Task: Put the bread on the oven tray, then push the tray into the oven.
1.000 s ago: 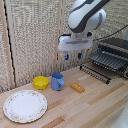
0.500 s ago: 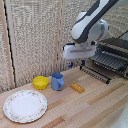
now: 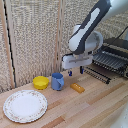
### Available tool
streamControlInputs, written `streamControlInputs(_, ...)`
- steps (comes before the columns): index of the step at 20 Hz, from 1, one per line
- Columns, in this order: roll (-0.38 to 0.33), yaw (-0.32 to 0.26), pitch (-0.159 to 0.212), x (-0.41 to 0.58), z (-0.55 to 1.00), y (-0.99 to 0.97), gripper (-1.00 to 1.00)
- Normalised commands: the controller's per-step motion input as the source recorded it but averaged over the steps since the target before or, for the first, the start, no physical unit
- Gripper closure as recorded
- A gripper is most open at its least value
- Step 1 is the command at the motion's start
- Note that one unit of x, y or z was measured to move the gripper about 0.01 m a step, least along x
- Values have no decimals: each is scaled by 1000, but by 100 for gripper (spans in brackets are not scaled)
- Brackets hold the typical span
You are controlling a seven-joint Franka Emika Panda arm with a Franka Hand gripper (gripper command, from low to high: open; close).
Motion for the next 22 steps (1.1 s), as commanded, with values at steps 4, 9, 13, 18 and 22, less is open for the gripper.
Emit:
streamControlInputs(4, -100, 137, 96, 0, -323, -204, -100)
streamControlInputs(9, -71, 176, 47, 91, -301, -151, -100)
streamControlInputs(13, -63, 207, 24, 283, -250, -56, -100)
streamControlInputs(18, -69, 219, 2, 306, -207, -37, -100)
streamControlInputs(22, -52, 210, 33, 241, -104, -41, -100)
